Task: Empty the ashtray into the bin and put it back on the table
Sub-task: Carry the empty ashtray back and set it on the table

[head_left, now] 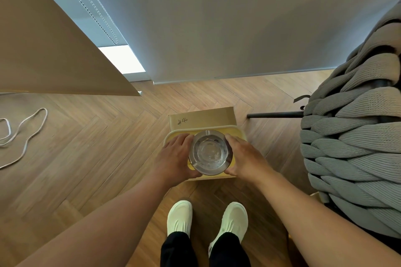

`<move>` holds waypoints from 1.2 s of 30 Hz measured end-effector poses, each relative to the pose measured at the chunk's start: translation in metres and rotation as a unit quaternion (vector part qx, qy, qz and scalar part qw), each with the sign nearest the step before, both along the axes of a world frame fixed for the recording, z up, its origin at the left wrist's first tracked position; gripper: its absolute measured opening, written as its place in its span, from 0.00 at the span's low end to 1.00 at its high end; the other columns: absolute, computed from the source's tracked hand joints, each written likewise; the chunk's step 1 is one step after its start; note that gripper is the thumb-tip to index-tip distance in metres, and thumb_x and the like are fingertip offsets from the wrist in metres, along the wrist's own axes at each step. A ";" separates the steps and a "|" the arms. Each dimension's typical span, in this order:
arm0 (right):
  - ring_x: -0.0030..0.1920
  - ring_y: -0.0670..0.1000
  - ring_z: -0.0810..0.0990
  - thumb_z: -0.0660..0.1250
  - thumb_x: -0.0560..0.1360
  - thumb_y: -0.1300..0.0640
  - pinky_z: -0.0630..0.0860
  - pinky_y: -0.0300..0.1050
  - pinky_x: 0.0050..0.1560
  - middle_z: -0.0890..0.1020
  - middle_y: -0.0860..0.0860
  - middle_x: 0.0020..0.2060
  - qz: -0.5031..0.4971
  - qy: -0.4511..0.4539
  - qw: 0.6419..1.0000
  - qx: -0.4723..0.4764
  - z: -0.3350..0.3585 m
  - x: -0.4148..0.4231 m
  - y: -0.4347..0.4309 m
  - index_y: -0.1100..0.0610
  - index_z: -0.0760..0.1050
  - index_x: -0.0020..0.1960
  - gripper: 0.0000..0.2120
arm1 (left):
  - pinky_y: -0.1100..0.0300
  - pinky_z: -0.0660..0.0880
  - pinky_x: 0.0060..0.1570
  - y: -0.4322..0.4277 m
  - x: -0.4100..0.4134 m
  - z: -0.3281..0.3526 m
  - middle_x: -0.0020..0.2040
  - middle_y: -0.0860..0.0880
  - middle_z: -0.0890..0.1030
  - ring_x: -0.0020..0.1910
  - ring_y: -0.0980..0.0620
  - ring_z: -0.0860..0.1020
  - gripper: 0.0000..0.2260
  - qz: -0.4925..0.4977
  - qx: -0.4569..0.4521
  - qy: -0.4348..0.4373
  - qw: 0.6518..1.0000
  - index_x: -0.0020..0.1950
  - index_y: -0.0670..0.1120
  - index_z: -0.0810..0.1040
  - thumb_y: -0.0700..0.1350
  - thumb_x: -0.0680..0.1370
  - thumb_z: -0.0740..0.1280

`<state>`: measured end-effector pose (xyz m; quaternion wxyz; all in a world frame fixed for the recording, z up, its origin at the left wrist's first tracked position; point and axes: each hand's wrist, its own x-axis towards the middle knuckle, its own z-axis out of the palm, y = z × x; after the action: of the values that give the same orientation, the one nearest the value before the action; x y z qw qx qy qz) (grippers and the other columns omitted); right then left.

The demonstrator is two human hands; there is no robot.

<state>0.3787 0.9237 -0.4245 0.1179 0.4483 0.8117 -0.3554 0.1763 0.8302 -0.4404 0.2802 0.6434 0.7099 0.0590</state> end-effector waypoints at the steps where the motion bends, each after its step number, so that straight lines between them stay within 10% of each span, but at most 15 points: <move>1: 0.63 0.53 0.76 0.81 0.65 0.54 0.77 0.48 0.58 0.75 0.50 0.65 -0.001 0.002 1.000 -0.001 0.004 0.000 0.000 0.52 0.64 0.70 0.39 | 0.54 0.67 0.67 0.000 0.000 0.005 0.71 0.51 0.70 0.69 0.50 0.68 0.45 0.002 0.001 -0.003 1.000 0.74 0.51 0.62 0.68 0.63 0.74; 36: 0.55 0.53 0.77 0.82 0.61 0.53 0.79 0.57 0.54 0.77 0.50 0.56 -0.103 0.049 0.993 -0.007 0.318 0.018 -0.161 0.50 0.66 0.64 0.38 | 0.49 0.71 0.62 -0.132 0.006 0.327 0.67 0.47 0.73 0.64 0.45 0.73 0.47 -0.046 0.025 -0.059 0.997 0.70 0.46 0.66 0.62 0.58 0.80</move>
<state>0.3967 0.7628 -0.1069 0.0435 0.5108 0.7634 -0.3928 0.1822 0.6977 -0.1134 0.3080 0.6775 0.6601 0.1014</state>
